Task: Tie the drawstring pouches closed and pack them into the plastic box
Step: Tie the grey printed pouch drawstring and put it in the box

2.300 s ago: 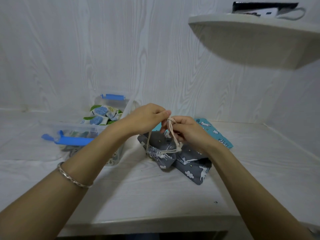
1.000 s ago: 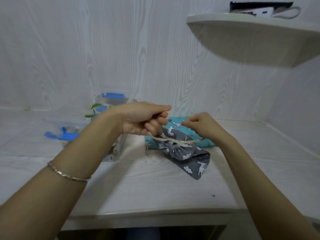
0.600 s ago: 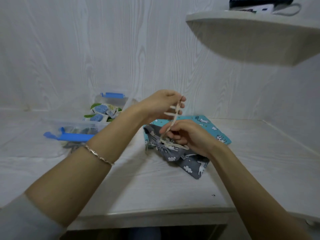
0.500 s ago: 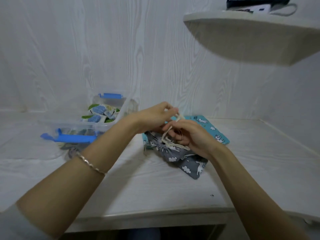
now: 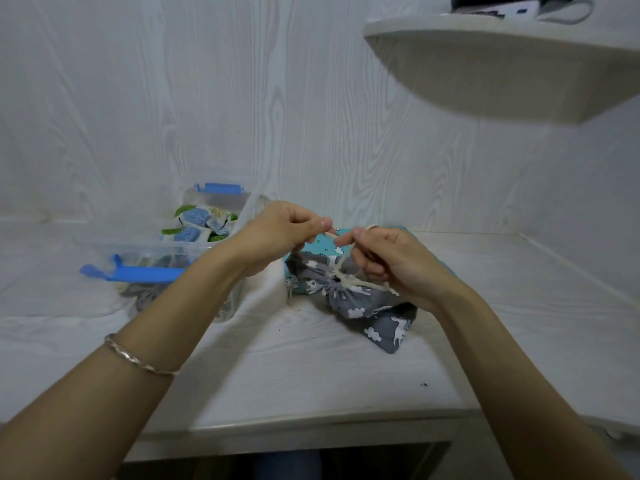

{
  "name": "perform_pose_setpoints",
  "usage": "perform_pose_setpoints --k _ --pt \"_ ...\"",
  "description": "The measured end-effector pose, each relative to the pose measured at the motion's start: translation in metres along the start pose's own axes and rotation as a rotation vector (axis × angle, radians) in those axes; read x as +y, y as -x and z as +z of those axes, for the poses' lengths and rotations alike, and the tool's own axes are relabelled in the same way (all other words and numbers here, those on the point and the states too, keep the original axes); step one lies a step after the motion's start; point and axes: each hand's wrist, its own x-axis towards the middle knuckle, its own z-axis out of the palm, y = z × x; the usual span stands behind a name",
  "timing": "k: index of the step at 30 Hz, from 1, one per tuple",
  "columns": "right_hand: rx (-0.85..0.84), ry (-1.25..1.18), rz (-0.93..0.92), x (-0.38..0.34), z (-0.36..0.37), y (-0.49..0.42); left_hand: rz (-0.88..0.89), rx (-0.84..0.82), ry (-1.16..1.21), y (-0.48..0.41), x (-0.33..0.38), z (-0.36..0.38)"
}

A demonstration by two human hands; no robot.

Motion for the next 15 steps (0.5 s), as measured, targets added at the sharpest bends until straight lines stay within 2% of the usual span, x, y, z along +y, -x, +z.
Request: perform_pose_setpoints --k 3,8,10,15 --pt "0.027 -0.032 0.011 -0.001 -0.009 -0.002 0.033 0.151 0.055 -0.002 0.006 -0.003" --pt "0.14 -0.149 0.004 -0.004 -0.019 0.004 0.259 0.747 -0.116 -0.004 0.019 -0.019" --pt "0.174 -0.13 -0.008 -0.005 -0.021 0.006 0.312 0.81 -0.262 -0.003 0.021 -0.025" --pt "0.305 -0.057 -0.022 -0.01 -0.024 0.01 0.273 0.937 -0.664 0.0 0.019 -0.031"
